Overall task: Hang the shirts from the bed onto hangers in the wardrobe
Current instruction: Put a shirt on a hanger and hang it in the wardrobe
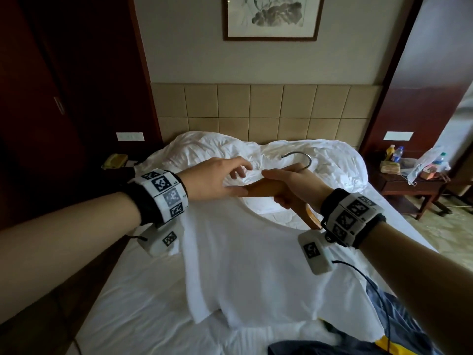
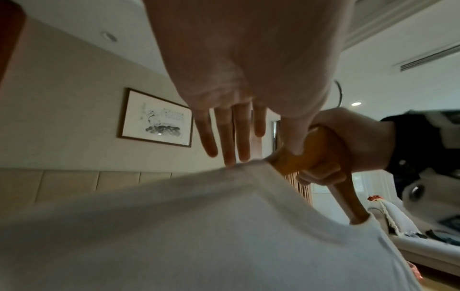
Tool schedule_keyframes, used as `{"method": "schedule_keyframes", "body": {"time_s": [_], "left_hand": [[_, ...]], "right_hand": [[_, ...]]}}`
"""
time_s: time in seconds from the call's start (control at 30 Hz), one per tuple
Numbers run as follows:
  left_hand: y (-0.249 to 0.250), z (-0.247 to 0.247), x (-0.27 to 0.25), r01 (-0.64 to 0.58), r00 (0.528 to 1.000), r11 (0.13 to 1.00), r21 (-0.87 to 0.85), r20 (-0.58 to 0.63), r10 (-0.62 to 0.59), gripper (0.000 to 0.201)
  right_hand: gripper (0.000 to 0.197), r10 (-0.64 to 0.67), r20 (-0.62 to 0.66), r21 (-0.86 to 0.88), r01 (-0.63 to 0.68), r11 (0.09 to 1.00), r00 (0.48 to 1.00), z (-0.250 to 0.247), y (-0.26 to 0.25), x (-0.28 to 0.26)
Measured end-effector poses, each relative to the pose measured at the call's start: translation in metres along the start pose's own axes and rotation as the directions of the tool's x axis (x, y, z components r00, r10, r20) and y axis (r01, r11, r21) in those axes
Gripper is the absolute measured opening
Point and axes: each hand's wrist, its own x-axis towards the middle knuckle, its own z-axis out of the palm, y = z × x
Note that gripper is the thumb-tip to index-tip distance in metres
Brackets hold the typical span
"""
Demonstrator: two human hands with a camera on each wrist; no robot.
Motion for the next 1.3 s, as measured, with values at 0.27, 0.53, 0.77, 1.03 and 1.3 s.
{"method": "schedule_keyframes", "body": {"time_s": [0.27,0.53,0.77,1.03,1.3], "left_hand": [[-0.013,0.04,-0.012,0.171,0.983,0.98,0.101,0.054,-0.177,0.029],[-0.023,0.059,-0.029,0.227,0.973,0.924,0.307,-0.12,-0.199,0.041],[0.008,0.061,-0.009,0.235,0.955,0.965,0.12,-0.214,-0.206,0.022],[-0.01,0.042,-0.009,0.458,0.826,0.889,0.01,-0.376,-0.421,0.041],[-0.018,-0.001,-0.012,0.493,0.758,0.864,-0.1,-0.438,-0.483,0.046]], "right_hand": [[0.046,-0.024,-0.01,-0.027,0.023,0.999,1.0,0.009,-0.01,-0.004],[0.04,0.037,-0.013,-0.042,-0.038,0.998,0.999,0.012,0.003,-0.002],[0.056,-0.122,0.082,-0.111,0.13,0.985,0.989,0.021,-0.012,0.006],[0.054,-0.224,0.081,-0.53,0.232,0.816,0.971,-0.008,0.023,0.014],[0.031,-0.251,-0.101,-0.572,0.15,0.806,0.963,-0.033,0.069,0.009]]}}
